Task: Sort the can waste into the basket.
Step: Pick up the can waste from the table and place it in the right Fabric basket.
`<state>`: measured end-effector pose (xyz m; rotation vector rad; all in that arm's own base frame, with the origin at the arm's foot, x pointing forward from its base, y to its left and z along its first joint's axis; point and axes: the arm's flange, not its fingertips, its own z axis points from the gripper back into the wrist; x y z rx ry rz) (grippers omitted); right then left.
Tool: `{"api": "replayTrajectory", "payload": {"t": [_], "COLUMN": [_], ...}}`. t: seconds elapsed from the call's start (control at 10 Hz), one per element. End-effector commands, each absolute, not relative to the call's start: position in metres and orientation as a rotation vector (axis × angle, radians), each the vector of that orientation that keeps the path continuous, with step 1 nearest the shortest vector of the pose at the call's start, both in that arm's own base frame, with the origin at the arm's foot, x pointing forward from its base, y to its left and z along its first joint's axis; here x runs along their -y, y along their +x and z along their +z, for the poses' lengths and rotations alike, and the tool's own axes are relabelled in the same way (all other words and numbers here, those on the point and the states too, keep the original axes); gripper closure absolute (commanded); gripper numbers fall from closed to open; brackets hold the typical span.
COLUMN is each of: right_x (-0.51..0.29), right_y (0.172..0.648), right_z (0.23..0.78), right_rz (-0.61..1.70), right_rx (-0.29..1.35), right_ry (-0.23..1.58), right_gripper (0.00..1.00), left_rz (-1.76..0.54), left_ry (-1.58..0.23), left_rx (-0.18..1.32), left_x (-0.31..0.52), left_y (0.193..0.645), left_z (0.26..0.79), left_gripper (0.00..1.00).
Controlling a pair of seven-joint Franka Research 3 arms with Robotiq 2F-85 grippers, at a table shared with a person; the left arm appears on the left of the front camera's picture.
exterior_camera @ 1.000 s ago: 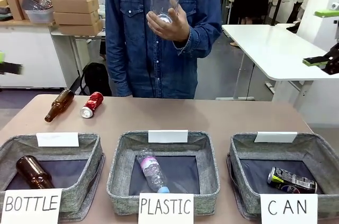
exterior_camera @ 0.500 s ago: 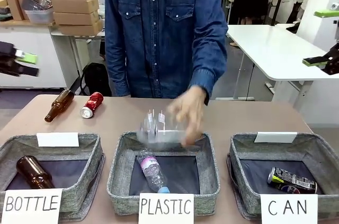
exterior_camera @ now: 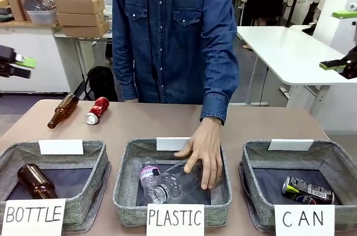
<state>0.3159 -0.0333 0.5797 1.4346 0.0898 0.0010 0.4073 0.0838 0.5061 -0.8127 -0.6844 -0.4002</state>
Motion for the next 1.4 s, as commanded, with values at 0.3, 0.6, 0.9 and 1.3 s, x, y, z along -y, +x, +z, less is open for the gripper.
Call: {"api": "replayTrajectory", "payload": {"t": [0.3, 0.6, 0.9, 1.3], "right_x": [0.037, 0.037, 0.037, 0.037], "right_y": [0.316, 0.316, 0.316, 0.316], "right_z": [0.581, 0.581, 0.581, 0.581], "right_rz": [0.026, 0.026, 0.026, 0.026], "right_rx": [-0.082, -0.082, -0.082, -0.082], "right_ry": [1.431, 1.431, 1.431, 1.431], "right_gripper": [0.0, 0.0, 0.0, 0.0], "left_rz": [-0.414, -0.46, -0.456, -0.393], "left_ry": [-0.476, -0.217, -0.296, -0.2], "left_rx": [0.605, 0.66, 0.649, 0.483], "left_x": [-0.026, 0.006, -0.002, 0.027], "left_y": [0.473, 0.511, 0.496, 0.559], "left_z": [0.456, 0.415, 0.421, 0.37], "left_gripper": [0.0, 0.0, 0.0, 0.0]}}
